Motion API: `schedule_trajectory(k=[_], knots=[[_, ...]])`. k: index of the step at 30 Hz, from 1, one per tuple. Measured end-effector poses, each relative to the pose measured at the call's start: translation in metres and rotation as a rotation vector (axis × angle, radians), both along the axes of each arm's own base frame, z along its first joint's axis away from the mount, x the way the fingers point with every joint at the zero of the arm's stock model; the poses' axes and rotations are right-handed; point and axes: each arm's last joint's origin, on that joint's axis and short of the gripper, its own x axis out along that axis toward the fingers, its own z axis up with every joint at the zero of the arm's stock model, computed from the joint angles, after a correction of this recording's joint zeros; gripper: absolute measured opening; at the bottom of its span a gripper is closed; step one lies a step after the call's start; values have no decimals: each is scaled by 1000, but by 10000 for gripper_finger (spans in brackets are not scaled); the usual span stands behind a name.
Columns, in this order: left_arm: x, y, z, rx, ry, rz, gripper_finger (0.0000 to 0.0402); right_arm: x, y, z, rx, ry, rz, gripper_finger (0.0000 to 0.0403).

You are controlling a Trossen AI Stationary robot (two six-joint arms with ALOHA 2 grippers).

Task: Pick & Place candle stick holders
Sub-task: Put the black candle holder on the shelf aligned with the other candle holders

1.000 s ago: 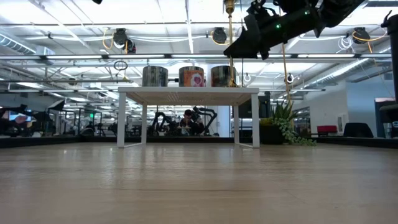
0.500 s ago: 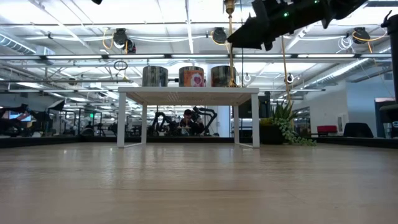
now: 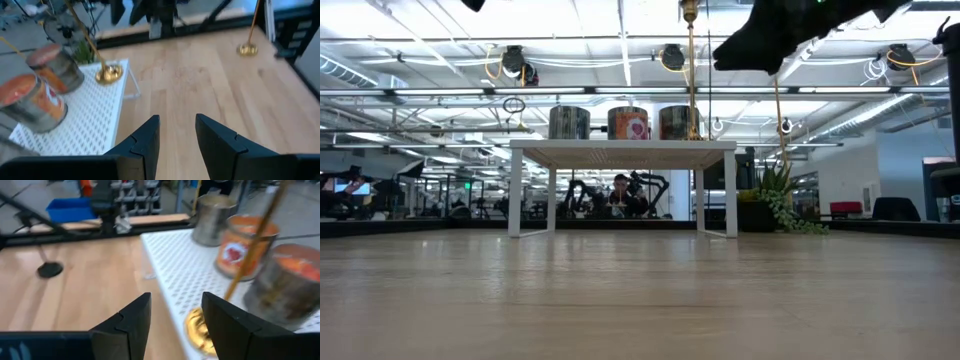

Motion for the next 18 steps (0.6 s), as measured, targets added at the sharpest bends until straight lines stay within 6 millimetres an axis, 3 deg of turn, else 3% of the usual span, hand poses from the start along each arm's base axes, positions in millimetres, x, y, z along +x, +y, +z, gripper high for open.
schedule_trajectory(k=[13,18], knots=[[-18,-3,-22,-76,267,51,134,-3,31,-16,4,92,138,173],[-25,-20,-37,-188,379,-92,134,-5,32,-31,12,123,140,173]])
